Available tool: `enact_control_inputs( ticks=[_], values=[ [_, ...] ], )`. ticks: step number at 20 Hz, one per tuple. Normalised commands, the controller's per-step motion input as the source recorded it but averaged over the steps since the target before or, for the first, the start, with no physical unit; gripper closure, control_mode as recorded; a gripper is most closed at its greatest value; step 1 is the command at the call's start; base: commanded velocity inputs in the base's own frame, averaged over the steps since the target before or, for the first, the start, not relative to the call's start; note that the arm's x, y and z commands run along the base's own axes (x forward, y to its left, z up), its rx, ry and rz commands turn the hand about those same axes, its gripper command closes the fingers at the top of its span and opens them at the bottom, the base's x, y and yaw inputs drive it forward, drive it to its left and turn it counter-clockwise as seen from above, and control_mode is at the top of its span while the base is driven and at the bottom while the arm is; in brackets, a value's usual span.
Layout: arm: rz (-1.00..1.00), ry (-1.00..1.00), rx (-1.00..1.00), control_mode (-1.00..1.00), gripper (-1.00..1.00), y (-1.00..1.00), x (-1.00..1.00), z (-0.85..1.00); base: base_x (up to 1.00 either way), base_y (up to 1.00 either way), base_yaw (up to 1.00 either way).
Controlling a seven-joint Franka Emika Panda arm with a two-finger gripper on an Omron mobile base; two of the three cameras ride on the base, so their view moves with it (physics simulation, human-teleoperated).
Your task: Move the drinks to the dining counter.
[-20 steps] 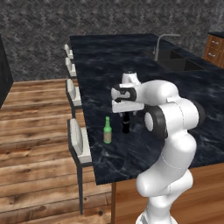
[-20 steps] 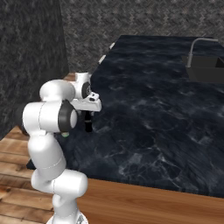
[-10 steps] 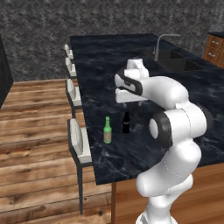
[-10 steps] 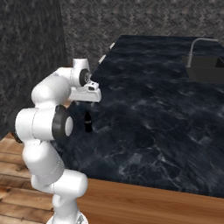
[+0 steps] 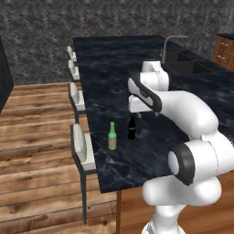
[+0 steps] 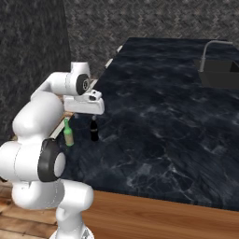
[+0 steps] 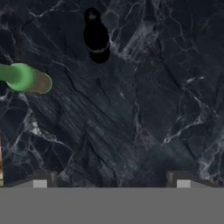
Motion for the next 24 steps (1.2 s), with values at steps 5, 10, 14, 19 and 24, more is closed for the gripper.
enact_control_inputs(
  ticks=[5,10,14,19,24],
  values=[
    [0.00,0.00,0.00,-1.00,-1.00,-0.21,-0.86,0.16,0.00,0.00,0.00],
    [0.00,0.00,0.00,-1.00,-1.00,-0.05,-0.58,0.20,0.00,0.00,0.00],
    [0.00,0.00,0.00,-1.00,-1.00,-0.01,-0.23,0.26,0.00,0.00,0.00],
    [0.00,0.00,0.00,-1.00,-1.00,0.00,0.00,0.24,0.00,0.00,0.00],
    [0.00,0.00,0.00,1.00,-1.00,0.00,0.00,0.03,0.00,0.00,0.00]
  ],
)
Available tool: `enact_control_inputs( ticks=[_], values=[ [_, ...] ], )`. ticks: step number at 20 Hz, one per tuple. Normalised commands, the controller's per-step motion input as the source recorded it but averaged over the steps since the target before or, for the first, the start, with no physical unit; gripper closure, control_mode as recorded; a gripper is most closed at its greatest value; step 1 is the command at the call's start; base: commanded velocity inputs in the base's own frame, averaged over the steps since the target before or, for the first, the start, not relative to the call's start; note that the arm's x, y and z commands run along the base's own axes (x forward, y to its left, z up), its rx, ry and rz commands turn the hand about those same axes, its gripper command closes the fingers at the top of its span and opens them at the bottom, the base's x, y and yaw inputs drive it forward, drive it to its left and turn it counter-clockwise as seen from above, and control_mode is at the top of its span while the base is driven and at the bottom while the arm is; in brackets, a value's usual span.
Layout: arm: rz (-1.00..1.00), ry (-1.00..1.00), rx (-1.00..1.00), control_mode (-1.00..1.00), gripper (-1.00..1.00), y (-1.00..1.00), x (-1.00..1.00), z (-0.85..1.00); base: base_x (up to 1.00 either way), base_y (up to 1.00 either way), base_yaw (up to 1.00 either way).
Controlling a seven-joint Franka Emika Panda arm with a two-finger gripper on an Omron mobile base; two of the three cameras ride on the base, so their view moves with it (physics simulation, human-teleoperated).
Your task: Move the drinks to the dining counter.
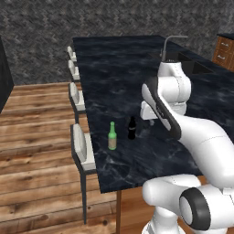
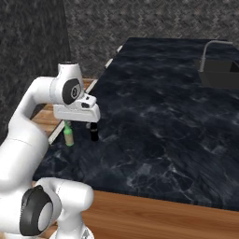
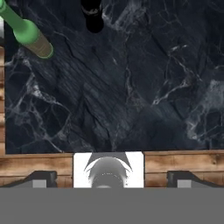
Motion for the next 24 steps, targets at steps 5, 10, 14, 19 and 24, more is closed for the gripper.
enact_control_inputs(
  ticks=[5,10,14,19,24],
  values=[
    [0.00,0.00,0.00,1.00,-1.00,0.00,0.00,0.00,-0.82,-0.48,-0.23],
    [0.00,0.00,0.00,1.00,-1.00,0.00,0.00,0.00,-0.78,-0.87,-0.46],
    [0.00,0.00,0.00,1.00,-1.00,0.00,0.00,0.00,-0.11,-0.96,-0.59],
    [0.00,0.00,0.00,1.00,-1.00,0.00,0.00,0.00,0.06,-1.00,-0.52],
    [0.00,0.00,0.00,1.00,-1.00,0.00,0.00,0.00,0.65,-1.00,-0.16]
  ],
)
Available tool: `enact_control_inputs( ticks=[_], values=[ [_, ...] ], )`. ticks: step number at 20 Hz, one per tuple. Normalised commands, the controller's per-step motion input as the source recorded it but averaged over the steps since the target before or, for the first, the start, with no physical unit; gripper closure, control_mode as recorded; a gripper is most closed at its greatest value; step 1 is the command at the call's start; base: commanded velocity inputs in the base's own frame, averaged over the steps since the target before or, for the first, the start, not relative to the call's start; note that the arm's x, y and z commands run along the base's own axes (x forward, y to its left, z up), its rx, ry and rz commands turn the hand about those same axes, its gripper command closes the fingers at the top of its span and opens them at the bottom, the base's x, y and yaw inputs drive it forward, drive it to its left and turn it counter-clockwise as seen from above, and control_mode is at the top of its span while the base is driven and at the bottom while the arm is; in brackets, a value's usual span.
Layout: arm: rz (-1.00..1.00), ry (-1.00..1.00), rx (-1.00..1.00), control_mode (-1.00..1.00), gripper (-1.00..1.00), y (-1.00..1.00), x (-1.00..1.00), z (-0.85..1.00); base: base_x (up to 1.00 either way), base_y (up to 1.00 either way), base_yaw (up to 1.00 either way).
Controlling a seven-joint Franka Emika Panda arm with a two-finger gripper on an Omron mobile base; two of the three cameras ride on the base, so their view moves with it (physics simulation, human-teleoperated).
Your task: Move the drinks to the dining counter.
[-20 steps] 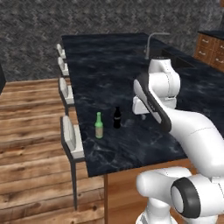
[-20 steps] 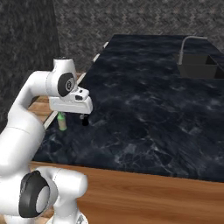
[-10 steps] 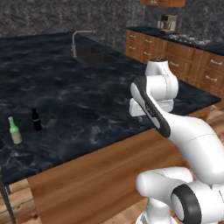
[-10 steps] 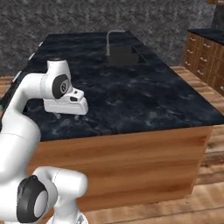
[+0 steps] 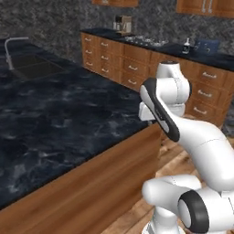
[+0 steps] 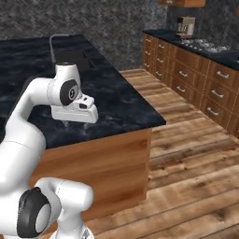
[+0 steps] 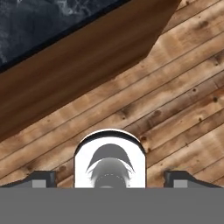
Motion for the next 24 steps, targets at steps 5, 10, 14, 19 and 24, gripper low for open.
enact_control_inputs(
  ticks=[5,10,14,19,24],
  values=[
    [0.00,0.00,0.00,1.00,-1.00,0.00,0.00,0.00,0.97,-1.00,0.11],
    [0.00,0.00,0.00,1.00,-1.00,0.00,0.00,0.00,1.00,-1.00,0.25],
    [0.00,0.00,0.00,1.00,-1.00,0.00,0.00,0.00,0.96,-1.00,0.23],
    [0.00,0.00,0.00,1.00,-1.00,0.00,0.00,0.00,0.87,-1.00,0.25],
    [0.00,0.00,0.00,1.00,-1.00,0.00,0.00,0.00,0.61,-1.00,0.24]
  ],
)
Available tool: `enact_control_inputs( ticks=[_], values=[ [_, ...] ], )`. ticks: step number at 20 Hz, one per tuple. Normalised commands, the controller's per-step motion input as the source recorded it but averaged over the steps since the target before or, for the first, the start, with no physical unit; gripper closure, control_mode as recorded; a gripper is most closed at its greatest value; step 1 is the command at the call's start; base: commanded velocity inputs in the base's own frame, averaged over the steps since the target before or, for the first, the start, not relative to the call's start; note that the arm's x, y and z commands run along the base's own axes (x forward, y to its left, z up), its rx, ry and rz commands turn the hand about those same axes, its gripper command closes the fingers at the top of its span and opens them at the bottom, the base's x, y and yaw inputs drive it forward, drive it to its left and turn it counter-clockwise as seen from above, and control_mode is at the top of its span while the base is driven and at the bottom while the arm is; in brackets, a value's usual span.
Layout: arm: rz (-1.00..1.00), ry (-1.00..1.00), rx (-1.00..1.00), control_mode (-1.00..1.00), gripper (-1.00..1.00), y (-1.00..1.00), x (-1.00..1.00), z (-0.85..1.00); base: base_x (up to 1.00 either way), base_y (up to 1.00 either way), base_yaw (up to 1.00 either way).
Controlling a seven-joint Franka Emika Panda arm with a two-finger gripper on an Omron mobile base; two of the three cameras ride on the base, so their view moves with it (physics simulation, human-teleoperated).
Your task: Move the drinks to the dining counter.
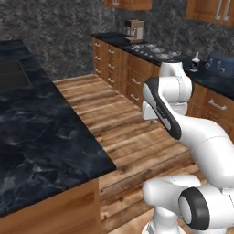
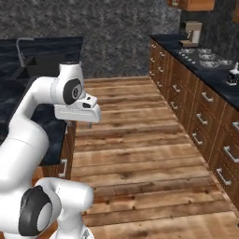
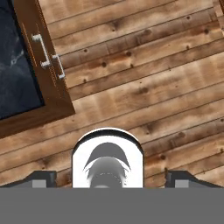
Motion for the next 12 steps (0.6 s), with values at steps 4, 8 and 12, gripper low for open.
enact_control_inputs(
  ticks=[4,8,12],
  values=[
    [0.00,0.00,0.00,1.00,-1.00,0.00,0.00,0.00,0.66,-1.00,0.17],
    [0.00,0.00,0.00,1.00,-1.00,0.00,0.00,0.00,0.85,-1.00,0.12],
    [0.00,0.00,0.00,1.00,-1.00,0.00,0.00,0.00,0.89,-0.88,0.03]
  ],
)
